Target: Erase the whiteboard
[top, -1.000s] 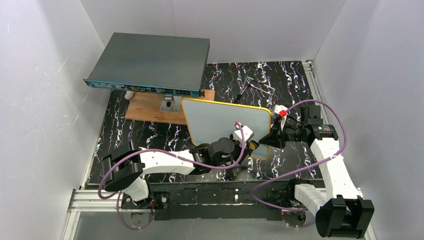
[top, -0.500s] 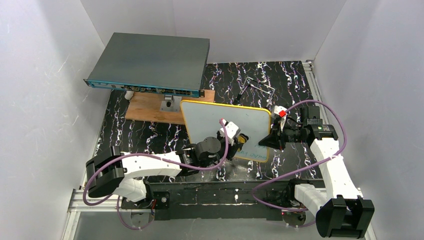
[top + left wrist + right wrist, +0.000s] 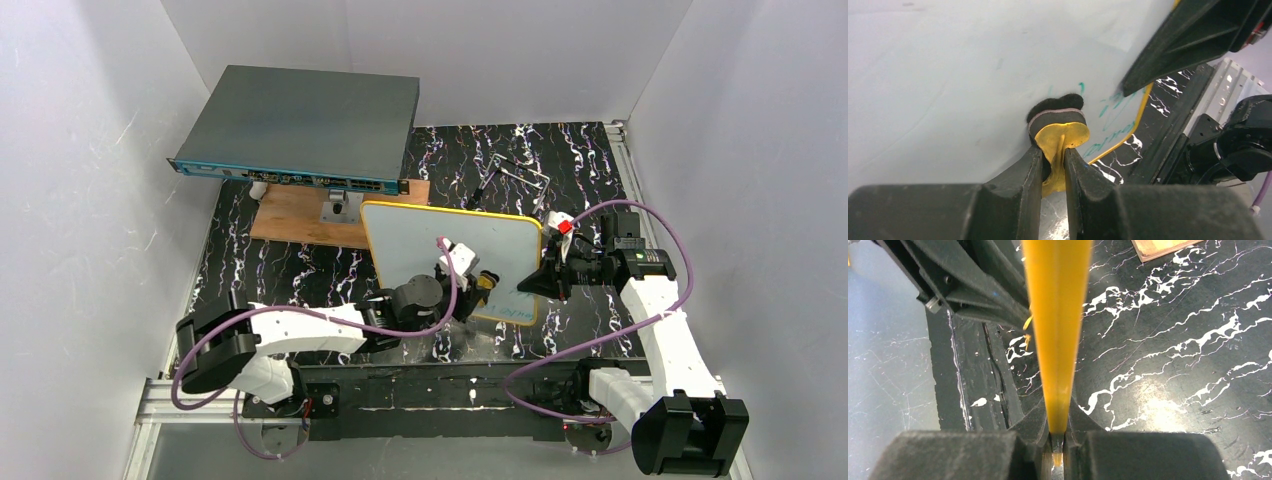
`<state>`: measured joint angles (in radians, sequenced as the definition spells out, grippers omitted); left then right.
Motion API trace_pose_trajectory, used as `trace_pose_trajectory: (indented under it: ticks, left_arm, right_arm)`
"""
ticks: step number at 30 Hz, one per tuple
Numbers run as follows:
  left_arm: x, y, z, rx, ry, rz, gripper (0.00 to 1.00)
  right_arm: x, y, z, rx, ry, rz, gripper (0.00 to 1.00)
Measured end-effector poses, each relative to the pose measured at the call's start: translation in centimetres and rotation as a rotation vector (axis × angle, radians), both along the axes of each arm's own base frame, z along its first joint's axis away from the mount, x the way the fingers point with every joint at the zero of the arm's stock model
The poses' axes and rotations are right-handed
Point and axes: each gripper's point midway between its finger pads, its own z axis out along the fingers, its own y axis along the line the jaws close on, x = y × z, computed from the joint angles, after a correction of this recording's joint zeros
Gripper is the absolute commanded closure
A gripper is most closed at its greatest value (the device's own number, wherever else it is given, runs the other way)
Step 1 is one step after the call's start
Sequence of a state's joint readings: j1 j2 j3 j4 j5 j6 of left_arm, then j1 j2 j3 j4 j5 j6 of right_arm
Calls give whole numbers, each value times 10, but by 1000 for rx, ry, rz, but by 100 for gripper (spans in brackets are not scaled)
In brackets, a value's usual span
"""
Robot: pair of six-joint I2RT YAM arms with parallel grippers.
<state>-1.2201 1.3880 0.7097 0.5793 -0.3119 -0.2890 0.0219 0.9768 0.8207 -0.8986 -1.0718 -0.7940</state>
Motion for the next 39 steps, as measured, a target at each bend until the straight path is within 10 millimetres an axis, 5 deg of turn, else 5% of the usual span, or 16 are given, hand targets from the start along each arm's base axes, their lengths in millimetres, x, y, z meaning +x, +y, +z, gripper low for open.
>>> trace_pose_trajectory:
  ticks: [9,16,30,35,39]
  left_arm:
    - [-16,-40,-5,32,1,-100,100]
    - [-16,-35,-6,37,-5,-94,100]
    - [0,28,0,-37,8,75,100]
    - [3,22,-1,-48,25,79,100]
    - [0,-9,6,-43,28,25,100]
  right_arm:
    - [2,-1,0,-4,-7,-3,99]
    - [1,0,0,-3,-5,-3,99]
    - [-3,0,-1,0,21,0,99]
    - [-3,0,-2,-3,26,-6,99]
    - [1,-2,-2,-7,21,-18,99]
